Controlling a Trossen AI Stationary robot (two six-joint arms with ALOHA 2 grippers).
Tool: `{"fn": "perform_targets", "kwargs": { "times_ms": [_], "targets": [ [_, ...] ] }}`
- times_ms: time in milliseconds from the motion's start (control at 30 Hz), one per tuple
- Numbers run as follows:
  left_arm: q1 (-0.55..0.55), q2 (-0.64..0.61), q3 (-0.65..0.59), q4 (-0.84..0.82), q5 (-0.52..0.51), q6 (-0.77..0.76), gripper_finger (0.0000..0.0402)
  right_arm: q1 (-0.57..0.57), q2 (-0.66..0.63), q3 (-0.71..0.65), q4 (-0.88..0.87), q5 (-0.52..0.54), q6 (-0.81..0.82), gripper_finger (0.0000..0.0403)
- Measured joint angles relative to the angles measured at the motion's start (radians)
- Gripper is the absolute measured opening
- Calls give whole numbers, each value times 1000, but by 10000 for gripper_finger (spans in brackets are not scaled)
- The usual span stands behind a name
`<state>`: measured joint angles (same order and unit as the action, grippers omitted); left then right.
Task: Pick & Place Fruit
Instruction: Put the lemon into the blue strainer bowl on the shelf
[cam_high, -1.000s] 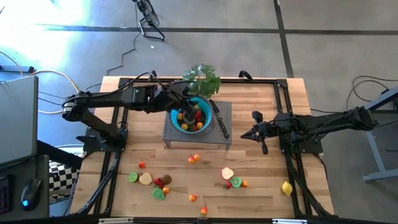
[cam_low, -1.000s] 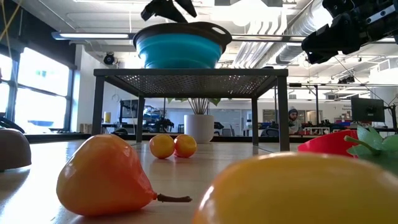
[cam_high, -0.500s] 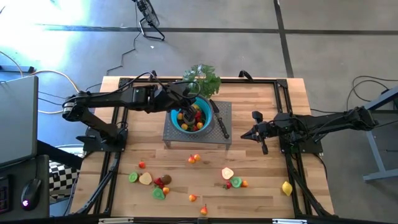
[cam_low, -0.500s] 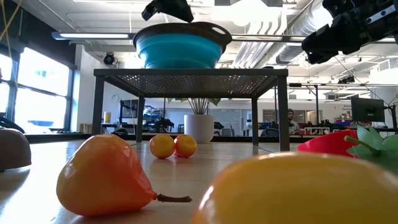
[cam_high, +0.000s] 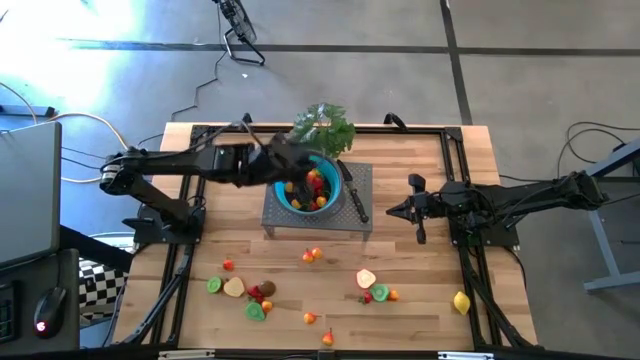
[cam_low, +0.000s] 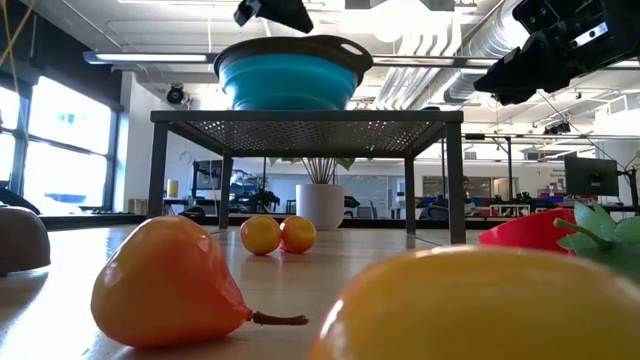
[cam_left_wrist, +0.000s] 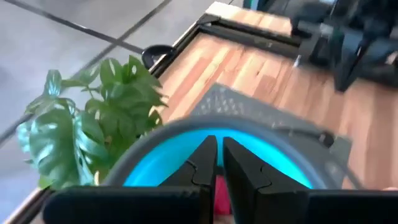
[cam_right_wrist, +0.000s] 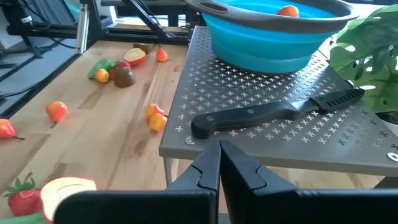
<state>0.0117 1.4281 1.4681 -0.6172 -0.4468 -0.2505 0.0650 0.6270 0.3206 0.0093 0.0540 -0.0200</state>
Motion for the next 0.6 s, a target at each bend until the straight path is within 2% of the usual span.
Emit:
{"fn": "perform_targets", "kwargs": {
  "times_ms": [100, 200, 400, 600],
  "targets": [
    [-55, -22, -62, 6, -70, 3, 22, 0, 0, 0, 2, 0, 1, 3],
    [-110, -52, -164, 113, -102, 10, 22, 0, 0, 0, 2, 0, 39, 3],
    [-188, -134, -383, 392, -103, 55, 22, 0, 0, 0, 6, 0, 95, 3],
    [-255, -243, -572, 601, -103, 76, 22, 0, 0, 0, 10, 0, 105, 3]
  ]
}}
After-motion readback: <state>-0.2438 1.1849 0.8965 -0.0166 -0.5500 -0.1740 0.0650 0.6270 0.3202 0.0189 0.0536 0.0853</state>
